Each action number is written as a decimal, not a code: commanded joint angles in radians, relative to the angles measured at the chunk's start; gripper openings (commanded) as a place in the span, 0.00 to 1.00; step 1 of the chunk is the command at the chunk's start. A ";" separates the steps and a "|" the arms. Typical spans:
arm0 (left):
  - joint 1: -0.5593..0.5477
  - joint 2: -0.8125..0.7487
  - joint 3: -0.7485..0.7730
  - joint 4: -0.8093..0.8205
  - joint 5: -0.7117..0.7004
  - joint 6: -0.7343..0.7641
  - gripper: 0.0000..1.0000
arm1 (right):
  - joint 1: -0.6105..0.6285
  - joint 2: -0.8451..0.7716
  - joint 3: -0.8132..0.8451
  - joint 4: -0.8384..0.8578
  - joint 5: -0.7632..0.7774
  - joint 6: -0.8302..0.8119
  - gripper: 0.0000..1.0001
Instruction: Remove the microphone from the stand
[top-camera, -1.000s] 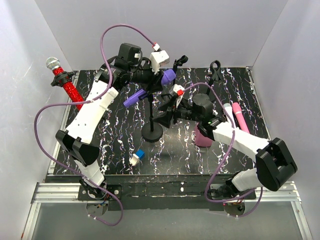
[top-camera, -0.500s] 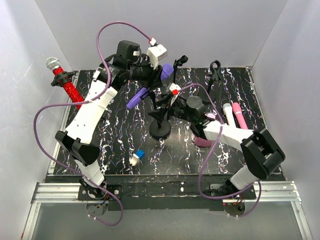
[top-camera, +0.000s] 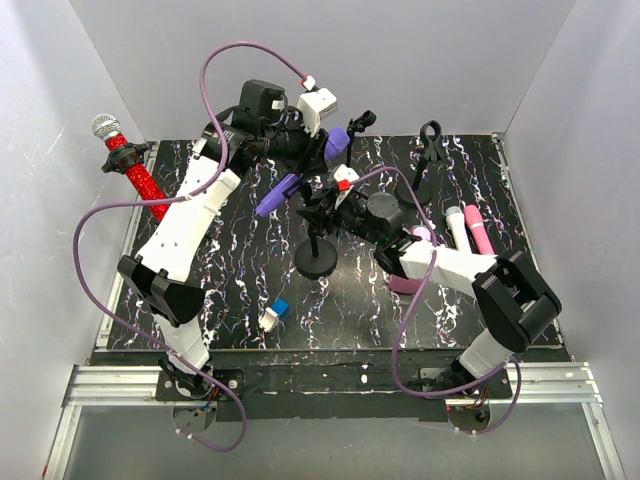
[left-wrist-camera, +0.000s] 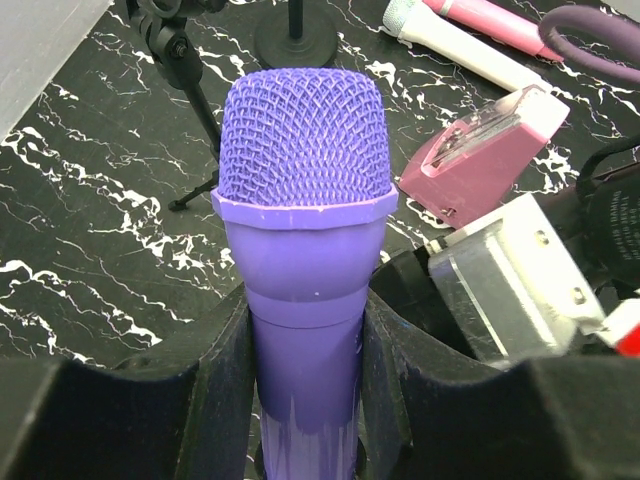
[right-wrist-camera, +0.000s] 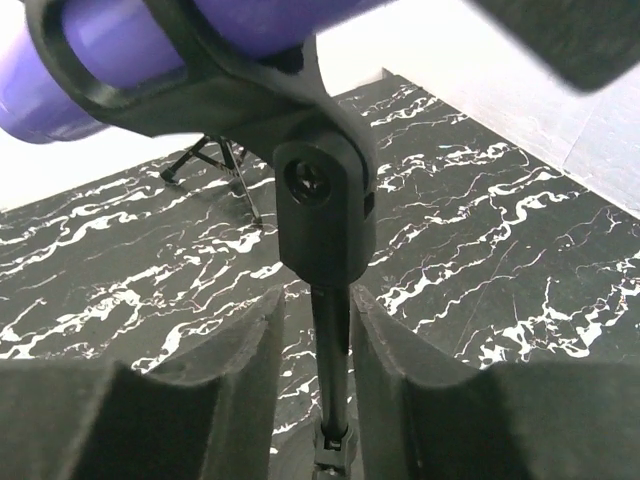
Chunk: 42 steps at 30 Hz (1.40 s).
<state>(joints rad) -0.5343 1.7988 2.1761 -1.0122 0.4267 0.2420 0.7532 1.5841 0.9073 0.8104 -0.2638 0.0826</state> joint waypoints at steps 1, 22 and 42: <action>-0.006 -0.029 0.070 0.041 0.021 0.002 0.00 | 0.003 0.037 0.045 0.056 0.021 -0.050 0.35; -0.006 0.036 0.356 -0.017 0.006 0.088 0.00 | 0.003 0.093 0.031 -0.139 0.021 -0.145 0.01; 0.007 -0.079 0.312 0.191 -0.413 0.082 0.00 | -0.015 0.036 0.131 -0.335 -0.089 -0.205 0.44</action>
<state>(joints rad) -0.5377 1.8198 2.5935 -0.9184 0.1295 0.3367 0.7460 1.6493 0.9947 0.6811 -0.2783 -0.0696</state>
